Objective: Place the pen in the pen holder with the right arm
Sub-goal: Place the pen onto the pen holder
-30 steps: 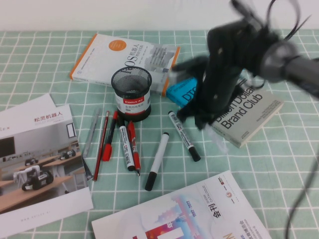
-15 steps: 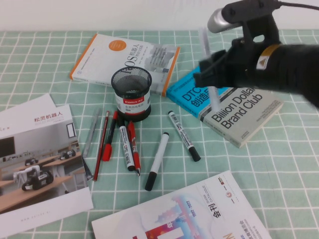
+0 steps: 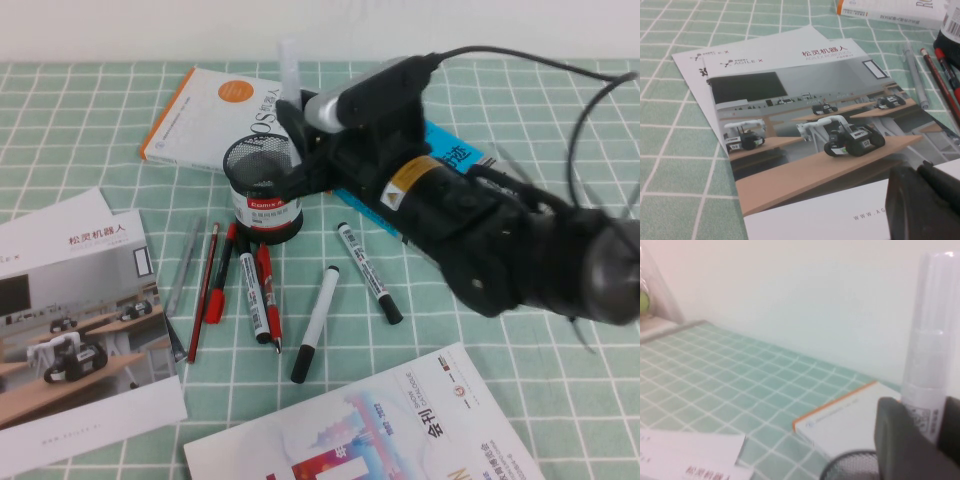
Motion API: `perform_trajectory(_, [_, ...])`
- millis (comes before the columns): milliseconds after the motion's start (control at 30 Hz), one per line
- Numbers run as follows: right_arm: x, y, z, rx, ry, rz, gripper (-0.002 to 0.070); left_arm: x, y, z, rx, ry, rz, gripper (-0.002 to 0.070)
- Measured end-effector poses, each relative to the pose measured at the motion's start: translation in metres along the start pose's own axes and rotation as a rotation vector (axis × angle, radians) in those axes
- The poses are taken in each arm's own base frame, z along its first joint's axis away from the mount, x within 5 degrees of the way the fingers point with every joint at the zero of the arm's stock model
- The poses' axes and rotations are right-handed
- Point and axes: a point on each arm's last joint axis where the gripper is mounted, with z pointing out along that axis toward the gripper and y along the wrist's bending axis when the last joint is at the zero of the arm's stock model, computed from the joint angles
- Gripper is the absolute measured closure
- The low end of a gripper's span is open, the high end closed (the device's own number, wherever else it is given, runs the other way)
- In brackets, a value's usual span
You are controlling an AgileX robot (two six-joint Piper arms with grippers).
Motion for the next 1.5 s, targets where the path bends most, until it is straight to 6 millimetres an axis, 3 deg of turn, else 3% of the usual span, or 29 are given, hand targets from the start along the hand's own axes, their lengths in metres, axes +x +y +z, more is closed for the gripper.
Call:
perform_trajectory(233, [0.018, 0.000, 0.041, -0.005, -0.068, -0.003, 0.0561, 0.000, 0.000, 0.000, 0.000, 0.000, 0.000, 0.0680])
perform_trajectory(533, [0.035, 0.000, 0.073, -0.008, -0.094, -0.006, 0.0561, 0.000, 0.000, 0.000, 0.000, 0.000, 0.000, 0.0680])
perform_trajectory(867, [0.070, 0.000, 0.081, -0.011, -0.057, -0.005, 0.0561, 0.000, 0.000, 0.000, 0.000, 0.000, 0.000, 0.0680])
perform_trajectory(1033, [0.072, 0.001, 0.081, -0.013, -0.051, -0.003, 0.0528, 0.000, 0.000, 0.000, 0.000, 0.000, 0.000, 0.0680])
perform_trajectory(1233, [0.073, 0.001, 0.081, -0.011, -0.047, 0.002, 0.0377, 0.000, 0.000, 0.000, 0.000, 0.000, 0.000, 0.0680])
perform_trajectory(1367, [0.073, 0.001, 0.081, -0.010, -0.020, 0.016, 0.0348, 0.000, 0.000, 0.000, 0.000, 0.000, 0.000, 0.0680])
perform_trajectory(1500, [0.062, 0.001, 0.077, -0.008, 0.046, 0.038, 0.0343, 0.000, 0.000, 0.000, 0.000, 0.000, 0.000, 0.0680])
